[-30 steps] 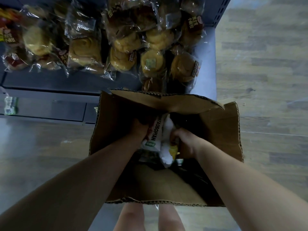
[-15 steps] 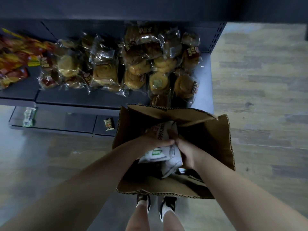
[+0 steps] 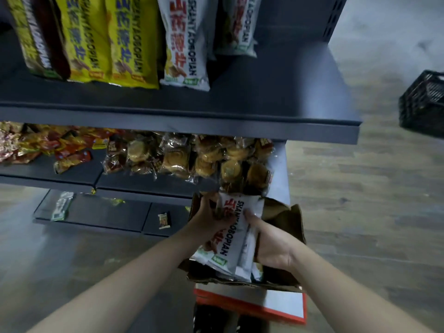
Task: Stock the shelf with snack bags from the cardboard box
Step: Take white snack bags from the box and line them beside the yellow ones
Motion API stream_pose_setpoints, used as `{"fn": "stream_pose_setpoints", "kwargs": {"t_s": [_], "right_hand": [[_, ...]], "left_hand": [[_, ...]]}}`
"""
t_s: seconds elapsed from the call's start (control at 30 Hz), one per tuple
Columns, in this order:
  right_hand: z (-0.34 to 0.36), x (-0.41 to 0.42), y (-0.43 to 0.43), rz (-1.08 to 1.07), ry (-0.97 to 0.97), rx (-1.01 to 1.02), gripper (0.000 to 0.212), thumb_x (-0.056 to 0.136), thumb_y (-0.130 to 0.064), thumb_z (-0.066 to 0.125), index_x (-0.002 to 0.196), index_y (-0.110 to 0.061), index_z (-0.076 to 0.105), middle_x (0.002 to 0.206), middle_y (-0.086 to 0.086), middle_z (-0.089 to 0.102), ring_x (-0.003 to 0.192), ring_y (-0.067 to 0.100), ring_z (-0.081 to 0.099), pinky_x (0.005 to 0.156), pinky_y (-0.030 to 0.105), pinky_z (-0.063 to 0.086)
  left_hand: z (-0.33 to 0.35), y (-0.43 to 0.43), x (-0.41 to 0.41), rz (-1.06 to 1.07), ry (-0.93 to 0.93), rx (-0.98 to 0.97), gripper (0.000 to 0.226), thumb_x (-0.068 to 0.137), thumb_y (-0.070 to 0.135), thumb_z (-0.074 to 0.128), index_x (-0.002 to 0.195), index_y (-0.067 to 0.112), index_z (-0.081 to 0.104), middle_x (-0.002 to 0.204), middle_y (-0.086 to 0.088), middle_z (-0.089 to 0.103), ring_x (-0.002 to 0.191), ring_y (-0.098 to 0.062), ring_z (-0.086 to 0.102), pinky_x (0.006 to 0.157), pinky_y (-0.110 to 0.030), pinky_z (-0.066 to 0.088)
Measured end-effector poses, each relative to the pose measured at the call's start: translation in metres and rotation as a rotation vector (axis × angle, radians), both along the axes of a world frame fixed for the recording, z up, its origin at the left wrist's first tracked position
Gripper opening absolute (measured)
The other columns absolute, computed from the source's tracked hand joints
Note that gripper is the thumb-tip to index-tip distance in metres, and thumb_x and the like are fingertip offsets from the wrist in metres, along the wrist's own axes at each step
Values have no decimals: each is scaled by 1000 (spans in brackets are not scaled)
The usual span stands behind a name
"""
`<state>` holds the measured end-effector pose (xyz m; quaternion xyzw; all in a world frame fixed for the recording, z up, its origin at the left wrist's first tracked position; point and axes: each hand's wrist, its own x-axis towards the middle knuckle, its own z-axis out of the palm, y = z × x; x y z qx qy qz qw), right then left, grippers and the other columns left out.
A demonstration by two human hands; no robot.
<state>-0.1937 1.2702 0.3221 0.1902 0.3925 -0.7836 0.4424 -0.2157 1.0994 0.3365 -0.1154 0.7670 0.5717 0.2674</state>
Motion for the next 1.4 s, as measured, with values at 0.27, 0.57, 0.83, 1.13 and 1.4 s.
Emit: {"fn": "stream_pose_setpoints", "kwargs": {"t_s": [0.27,0.57,0.83,1.13,1.4], "right_hand": [[64,-10,-9,-44,242,16,53,92,-39,48,133,-5,53,130,17,60,119,28,59,95,38,51],[122,-15,-16,-135,504,284,57,71,-46,73,118,-16,61,107,12,72,99,29,69,84,43,55],[181,-35,-15,-338,694,205,55,77,-42,73,123,-15,61,112,10,71,103,28,68,93,46,52],[243,-100,-14,-354,800,209,84,62,-66,73,131,-21,56,123,7,66,113,26,63,104,48,44],[252,-123,14,-114,700,322,53,82,-56,61,121,-20,64,116,8,70,109,26,66,102,46,46]], "left_hand": [[73,-13,-5,18,129,38,46,80,12,72,120,22,51,107,0,69,96,-22,66,85,-47,54],[140,-18,-10,-156,374,26,58,74,6,77,121,21,44,106,4,65,96,-11,64,74,-19,52],[195,-14,-15,-188,687,-11,93,76,16,77,145,28,17,135,3,47,112,0,56,93,-26,51],[220,16,-24,-161,936,-830,130,63,69,66,149,15,-14,153,-14,13,139,-34,24,108,-49,30],[220,11,-78,-404,665,-52,116,80,36,72,142,42,-25,126,54,-1,134,7,21,102,-9,31]]}}
